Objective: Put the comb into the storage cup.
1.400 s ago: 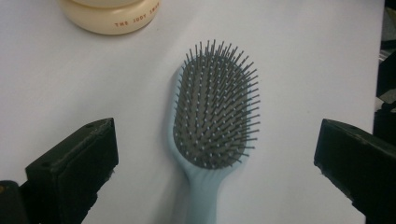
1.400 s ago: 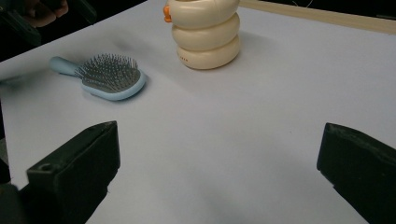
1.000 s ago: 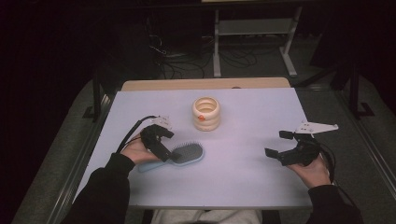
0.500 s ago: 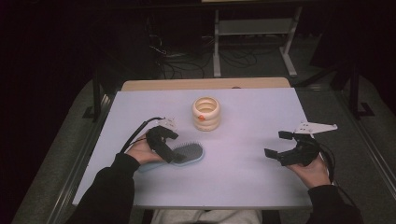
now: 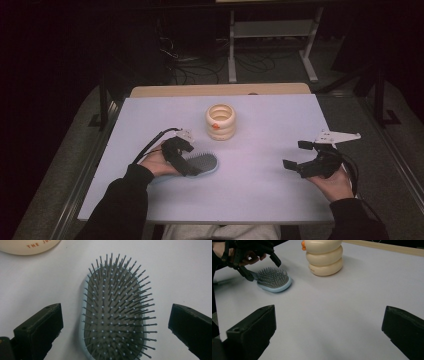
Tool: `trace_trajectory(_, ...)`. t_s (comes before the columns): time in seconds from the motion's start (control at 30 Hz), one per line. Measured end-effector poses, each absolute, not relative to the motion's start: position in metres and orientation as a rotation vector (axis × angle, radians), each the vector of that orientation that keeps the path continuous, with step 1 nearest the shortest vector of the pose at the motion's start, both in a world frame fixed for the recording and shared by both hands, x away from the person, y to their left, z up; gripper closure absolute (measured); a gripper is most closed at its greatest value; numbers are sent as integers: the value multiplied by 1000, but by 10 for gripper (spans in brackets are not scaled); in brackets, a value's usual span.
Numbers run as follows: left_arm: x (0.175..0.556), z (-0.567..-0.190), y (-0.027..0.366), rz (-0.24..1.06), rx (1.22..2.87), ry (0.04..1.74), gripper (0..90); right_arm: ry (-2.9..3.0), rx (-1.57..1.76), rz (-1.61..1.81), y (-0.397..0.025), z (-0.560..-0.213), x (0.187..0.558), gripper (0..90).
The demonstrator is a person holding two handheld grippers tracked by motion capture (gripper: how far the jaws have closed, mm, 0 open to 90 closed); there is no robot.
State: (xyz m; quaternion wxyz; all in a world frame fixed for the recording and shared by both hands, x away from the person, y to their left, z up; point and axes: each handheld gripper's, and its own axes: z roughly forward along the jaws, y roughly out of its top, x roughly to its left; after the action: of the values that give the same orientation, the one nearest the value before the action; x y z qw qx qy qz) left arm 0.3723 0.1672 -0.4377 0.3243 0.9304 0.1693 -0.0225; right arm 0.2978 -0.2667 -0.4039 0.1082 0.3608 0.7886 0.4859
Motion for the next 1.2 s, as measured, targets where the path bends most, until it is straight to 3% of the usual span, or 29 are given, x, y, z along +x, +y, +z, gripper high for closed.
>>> trace_trajectory(1.2,370,-458,148,-36,2537,381,0,2318,1057,1430,-267,-404,298,0)
